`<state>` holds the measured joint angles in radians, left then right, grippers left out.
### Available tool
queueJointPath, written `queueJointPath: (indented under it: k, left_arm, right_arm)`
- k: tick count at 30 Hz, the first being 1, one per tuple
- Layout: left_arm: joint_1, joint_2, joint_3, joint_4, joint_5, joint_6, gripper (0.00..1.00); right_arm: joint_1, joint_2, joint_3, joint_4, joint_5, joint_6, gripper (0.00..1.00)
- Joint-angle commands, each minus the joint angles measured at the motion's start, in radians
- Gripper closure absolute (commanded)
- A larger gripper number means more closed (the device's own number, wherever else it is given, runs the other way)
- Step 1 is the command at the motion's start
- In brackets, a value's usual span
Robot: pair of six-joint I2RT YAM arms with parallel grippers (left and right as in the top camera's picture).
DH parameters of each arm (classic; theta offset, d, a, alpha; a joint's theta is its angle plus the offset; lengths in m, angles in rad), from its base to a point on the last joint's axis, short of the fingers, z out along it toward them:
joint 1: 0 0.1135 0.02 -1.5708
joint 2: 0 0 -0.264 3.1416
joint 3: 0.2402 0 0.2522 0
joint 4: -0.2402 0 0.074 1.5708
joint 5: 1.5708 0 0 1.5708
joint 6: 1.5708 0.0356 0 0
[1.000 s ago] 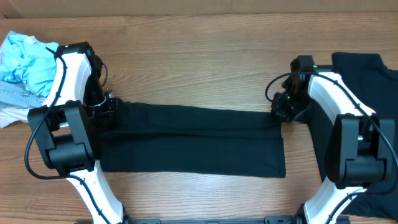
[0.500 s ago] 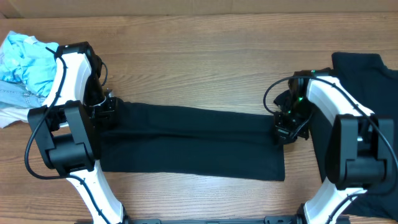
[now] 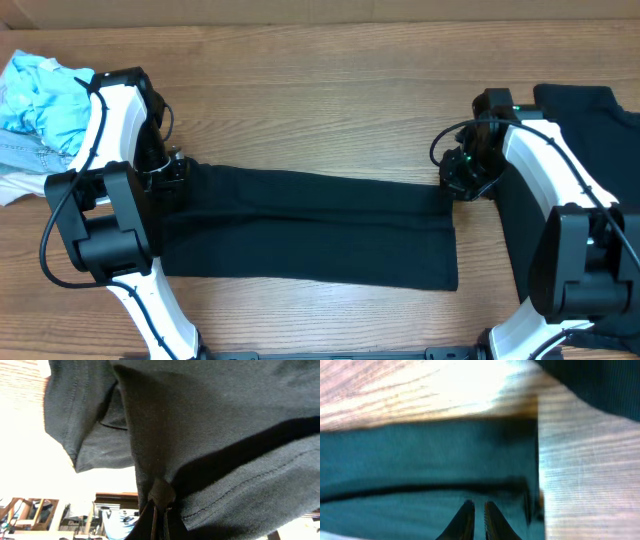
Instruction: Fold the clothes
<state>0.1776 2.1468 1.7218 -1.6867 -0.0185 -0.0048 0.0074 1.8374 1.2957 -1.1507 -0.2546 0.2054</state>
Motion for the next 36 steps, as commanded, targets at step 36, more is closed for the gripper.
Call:
queueJointPath:
  k: [36]
  left_arm:
    - [-0.017, -0.045, -0.313, 0.443, 0.073, 0.001, 0.91]
  right_arm:
    - [0.005, -0.01, -0.07, -0.2, 0.079, 0.05, 0.96]
